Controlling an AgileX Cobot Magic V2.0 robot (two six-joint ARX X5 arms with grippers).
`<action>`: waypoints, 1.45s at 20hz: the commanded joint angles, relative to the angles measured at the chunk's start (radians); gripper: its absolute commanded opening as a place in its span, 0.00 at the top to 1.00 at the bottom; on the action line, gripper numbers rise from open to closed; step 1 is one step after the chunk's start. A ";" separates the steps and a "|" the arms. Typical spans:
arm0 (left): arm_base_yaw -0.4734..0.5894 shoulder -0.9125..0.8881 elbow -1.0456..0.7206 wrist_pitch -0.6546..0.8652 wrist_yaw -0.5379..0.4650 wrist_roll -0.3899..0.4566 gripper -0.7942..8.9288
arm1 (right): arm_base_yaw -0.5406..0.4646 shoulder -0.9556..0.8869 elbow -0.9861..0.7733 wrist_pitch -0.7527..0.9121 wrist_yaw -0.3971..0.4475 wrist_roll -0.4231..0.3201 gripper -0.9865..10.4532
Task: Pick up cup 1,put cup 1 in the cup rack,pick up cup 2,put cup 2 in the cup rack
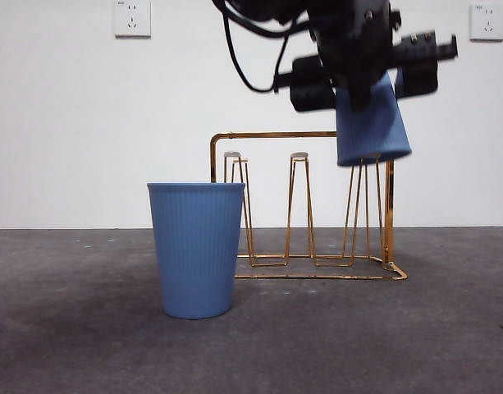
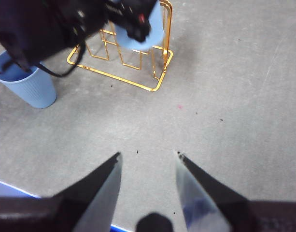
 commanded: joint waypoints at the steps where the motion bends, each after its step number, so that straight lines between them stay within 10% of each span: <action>1: -0.004 0.023 -0.002 0.008 0.005 -0.034 0.92 | 0.000 -0.003 -0.002 0.009 0.000 -0.008 0.75; 29: -0.001 0.087 -0.002 -0.251 0.116 -0.177 0.92 | 0.000 -0.003 -0.003 0.055 0.000 -0.027 0.75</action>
